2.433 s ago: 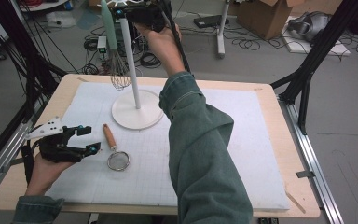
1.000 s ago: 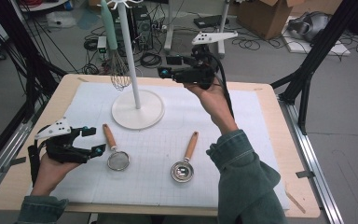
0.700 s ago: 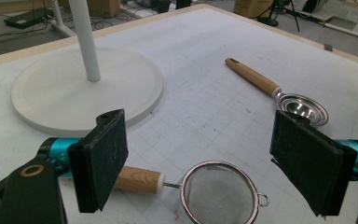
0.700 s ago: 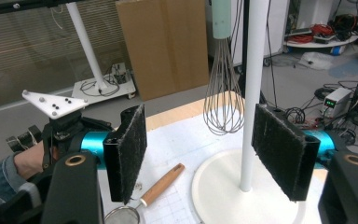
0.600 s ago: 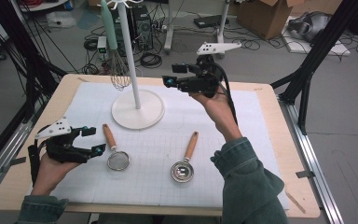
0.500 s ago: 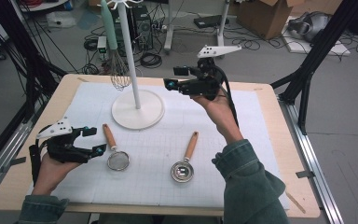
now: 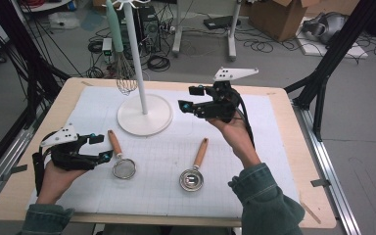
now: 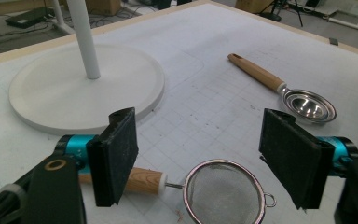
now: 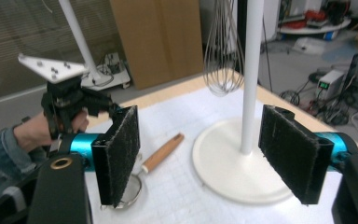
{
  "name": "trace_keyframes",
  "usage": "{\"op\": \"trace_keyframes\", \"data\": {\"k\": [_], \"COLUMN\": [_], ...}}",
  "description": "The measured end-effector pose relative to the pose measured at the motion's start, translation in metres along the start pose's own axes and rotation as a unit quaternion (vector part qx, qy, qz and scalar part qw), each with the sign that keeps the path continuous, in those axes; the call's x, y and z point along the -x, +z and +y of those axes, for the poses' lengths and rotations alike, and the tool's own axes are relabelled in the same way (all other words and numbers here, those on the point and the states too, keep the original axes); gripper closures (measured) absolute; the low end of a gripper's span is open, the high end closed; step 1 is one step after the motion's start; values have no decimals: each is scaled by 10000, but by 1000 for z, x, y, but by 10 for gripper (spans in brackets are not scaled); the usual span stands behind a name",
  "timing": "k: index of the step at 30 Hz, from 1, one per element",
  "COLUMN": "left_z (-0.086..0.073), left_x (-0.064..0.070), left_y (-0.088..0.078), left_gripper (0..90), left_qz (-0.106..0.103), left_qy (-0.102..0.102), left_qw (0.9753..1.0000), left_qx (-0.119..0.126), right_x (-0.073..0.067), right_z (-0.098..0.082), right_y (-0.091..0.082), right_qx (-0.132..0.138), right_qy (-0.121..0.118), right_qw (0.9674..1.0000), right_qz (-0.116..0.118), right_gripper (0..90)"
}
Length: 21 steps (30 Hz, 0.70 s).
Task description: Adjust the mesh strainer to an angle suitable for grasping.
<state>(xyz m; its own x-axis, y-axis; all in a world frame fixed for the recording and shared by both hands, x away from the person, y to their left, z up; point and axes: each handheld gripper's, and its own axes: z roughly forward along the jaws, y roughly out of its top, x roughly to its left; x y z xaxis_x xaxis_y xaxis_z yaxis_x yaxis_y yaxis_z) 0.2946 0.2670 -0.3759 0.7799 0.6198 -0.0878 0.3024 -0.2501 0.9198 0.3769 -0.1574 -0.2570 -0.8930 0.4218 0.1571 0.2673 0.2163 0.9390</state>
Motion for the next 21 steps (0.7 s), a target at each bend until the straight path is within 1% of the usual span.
{"op": "trace_keyframes", "data": {"k": [1, 4, 7, 11, 13, 15, 16, 17, 19, 21], "left_z": [0, -2, -4, -6, -7, -9, -10, -12, -14, -16], "left_x": [0, 0, 0, -1, 0, -1, -1, -1, 0, -1], "left_y": [0, 1, 3, 4, 5, 7, 8, 9, 11, 12], "left_gripper": [318, 349, 384, 439, 482, 511, 529, 544, 575, 624], "left_qz": [-10, -40, -25, -52, -83, -114, -173, -200, -199, -200], "left_qy": [-3, 13, -7, -7, -24, -79, -109, -146, -141, -149], "left_qw": [10000, 10000, 10000, 9999, 9999, 9997, 9995, 9994, 9992, 9991], "left_qx": [-1, -55, -81, -132, -139, -206, -257, -257, -306, -332], "right_x": [0, -2, -2, -2, -1, -1, -1, -1, 0, 1], "right_z": [-3, -11, -18, -26, -31, -36, -39, -41, -48, -54], "right_y": [0, -3, -8, -14, -17, -19, -20, -21, -23, -25], "right_qx": [6, -18, 12, -13, -9, -19, -32, -33, 13, 5], "right_qy": [-24, 8, 25, 32, 71, 56, 56, 53, 78, 121], "right_qw": [10000, 10000, 10000, 9999, 9998, 9998, 9997, 9997, 9997, 9997], "right_qz": [-32, -50, -72, -168, -201, -215, -217, -236, -229, -230], "right_gripper": [279, 277, 271, 252, 238, 237, 237, 237, 236, 237]}}
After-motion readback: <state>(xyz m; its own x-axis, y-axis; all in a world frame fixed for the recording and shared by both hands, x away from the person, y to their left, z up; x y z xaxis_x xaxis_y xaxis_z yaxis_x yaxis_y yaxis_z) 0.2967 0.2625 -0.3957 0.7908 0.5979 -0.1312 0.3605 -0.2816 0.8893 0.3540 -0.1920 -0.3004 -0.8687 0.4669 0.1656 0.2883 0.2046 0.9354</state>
